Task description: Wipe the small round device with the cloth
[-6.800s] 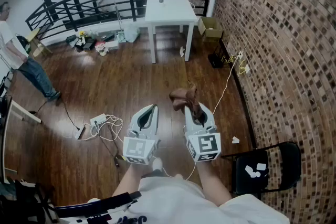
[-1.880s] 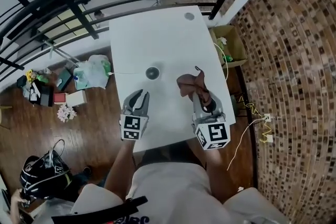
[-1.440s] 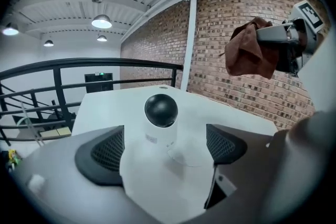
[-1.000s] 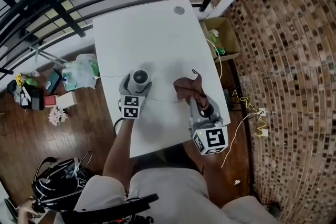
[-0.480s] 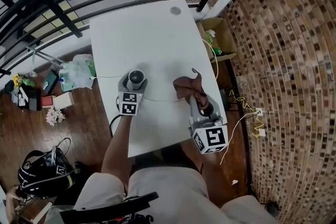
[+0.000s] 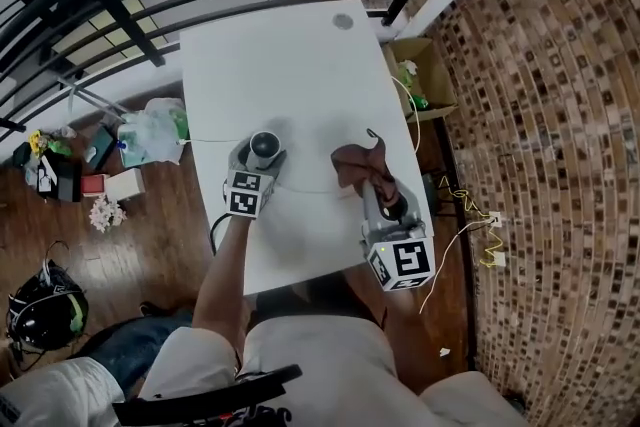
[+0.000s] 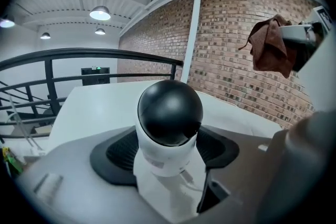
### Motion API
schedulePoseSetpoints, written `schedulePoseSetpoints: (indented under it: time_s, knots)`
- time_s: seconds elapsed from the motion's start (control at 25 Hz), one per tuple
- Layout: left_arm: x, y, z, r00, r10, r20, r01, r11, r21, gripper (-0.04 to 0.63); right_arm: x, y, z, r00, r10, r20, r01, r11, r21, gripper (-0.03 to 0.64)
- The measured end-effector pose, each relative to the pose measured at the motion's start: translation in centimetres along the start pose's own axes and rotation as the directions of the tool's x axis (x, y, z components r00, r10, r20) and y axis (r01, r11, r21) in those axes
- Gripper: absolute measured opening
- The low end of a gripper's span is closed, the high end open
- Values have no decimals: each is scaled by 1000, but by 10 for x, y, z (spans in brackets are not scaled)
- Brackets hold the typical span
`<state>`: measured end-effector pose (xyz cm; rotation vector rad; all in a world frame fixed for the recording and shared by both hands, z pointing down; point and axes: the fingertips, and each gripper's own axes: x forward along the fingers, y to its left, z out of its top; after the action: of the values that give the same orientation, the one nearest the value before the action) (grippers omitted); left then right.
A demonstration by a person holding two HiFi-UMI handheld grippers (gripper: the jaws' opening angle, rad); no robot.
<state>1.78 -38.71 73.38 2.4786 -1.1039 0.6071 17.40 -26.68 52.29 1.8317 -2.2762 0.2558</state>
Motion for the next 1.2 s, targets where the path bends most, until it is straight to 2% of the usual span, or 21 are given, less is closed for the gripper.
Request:
schedulePoseSetpoints:
  time_s: [0.2, 0.36, 0.52, 0.64, 0.72, 0.8, 0.88, 0.96, 1.04, 1.08, 1.2]
  knots:
    - [-18, -12, 11, 996, -77, 37, 79, 995, -53, 368, 0, -1, 2, 1000, 6, 8, -6, 1000, 10, 31]
    - [-42, -25, 25, 983, -162, 87, 171, 980, -102, 368, -1, -1, 6, 999, 31, 19, -32, 999, 15, 31]
    - [-73, -41, 45, 956, -261, 132, 277, 954, -114, 368, 0, 6, 17, 992, 120, 35, -121, 993, 11, 31]
    - [-96, -56, 59, 929, -335, 159, 355, 928, -115, 368, 1, 20, 23, 970, 240, 36, -240, 971, 1, 31]
    - [-110, -66, 69, 909, -381, 171, 403, 908, -119, 368, 1, 33, 31, 940, 337, 40, -337, 941, -14, 31]
    - [-124, -74, 77, 891, -419, 175, 442, 889, -121, 368, -2, 51, 45, 894, 445, 47, -443, 895, -44, 31]
    - [-137, -82, 85, 877, -449, 172, 470, 875, -114, 368, -9, 75, 59, 827, 560, 37, -555, 826, -100, 31]
    - [-150, -89, 93, 865, -471, 170, 491, 865, -101, 368, -17, 102, 73, 747, 664, 7, -655, 739, -159, 31]
    - [-162, -96, 102, 851, -495, 178, 514, 853, -87, 368, -21, 126, 81, 681, 732, -30, -722, 663, -198, 31]
    - [-168, -101, 107, 841, -508, 185, 528, 845, -79, 368, -22, 136, 84, 658, 752, -46, -742, 636, -213, 31]
    - [-184, -115, 120, 804, -556, 209, 577, 815, -54, 368, -21, 154, 90, 618, 783, -66, -773, 590, -232, 31]
